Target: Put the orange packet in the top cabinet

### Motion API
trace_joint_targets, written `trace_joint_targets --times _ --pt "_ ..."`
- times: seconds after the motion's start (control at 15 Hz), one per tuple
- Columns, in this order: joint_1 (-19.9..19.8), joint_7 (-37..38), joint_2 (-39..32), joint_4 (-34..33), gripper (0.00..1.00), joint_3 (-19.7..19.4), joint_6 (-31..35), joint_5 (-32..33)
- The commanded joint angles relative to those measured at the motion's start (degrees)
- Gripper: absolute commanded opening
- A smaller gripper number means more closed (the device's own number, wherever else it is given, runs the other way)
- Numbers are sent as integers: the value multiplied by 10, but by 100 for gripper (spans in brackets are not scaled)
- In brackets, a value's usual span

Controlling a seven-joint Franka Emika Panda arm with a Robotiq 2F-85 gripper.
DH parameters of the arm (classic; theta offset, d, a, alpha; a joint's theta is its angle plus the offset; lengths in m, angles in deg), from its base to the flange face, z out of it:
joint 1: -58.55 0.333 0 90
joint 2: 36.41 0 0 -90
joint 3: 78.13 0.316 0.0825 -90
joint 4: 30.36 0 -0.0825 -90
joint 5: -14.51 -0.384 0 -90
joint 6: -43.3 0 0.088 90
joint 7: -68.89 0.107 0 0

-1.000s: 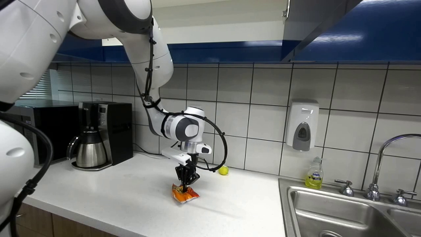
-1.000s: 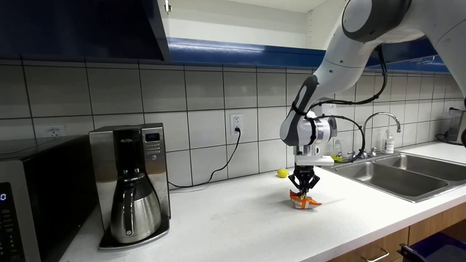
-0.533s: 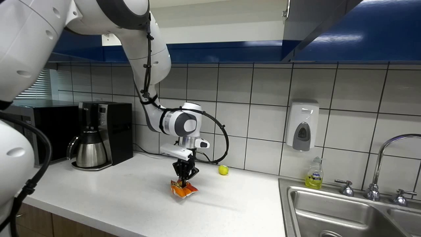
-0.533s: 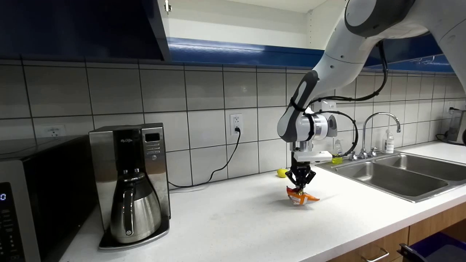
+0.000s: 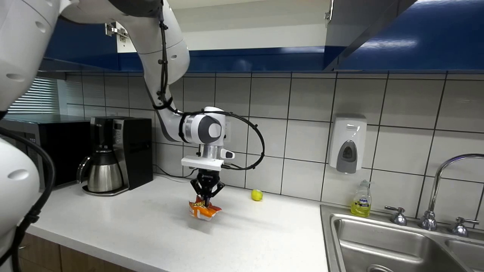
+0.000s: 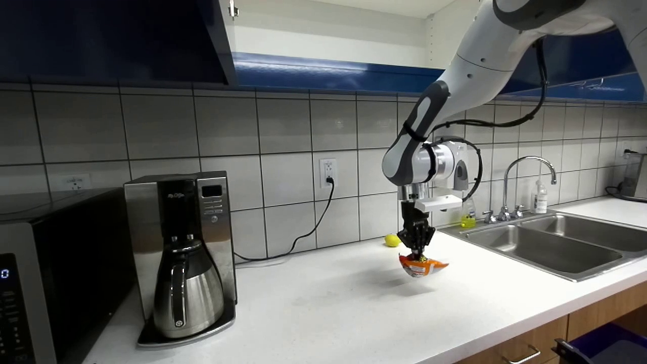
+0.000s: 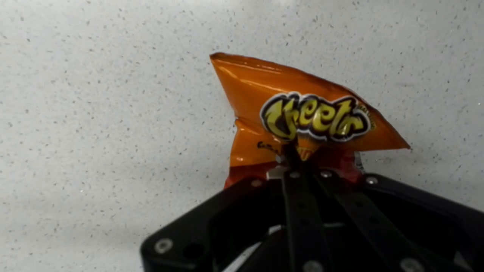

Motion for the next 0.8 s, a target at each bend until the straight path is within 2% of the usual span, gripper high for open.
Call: trace_joint_targets --times 0.0,0.33,0.73 --pt "-4 -32 54 41 0 9 -26 32" --pt "1 -58 119 98 0 11 -44 58" --pt "9 -82 235 166 0 10 -91 67"
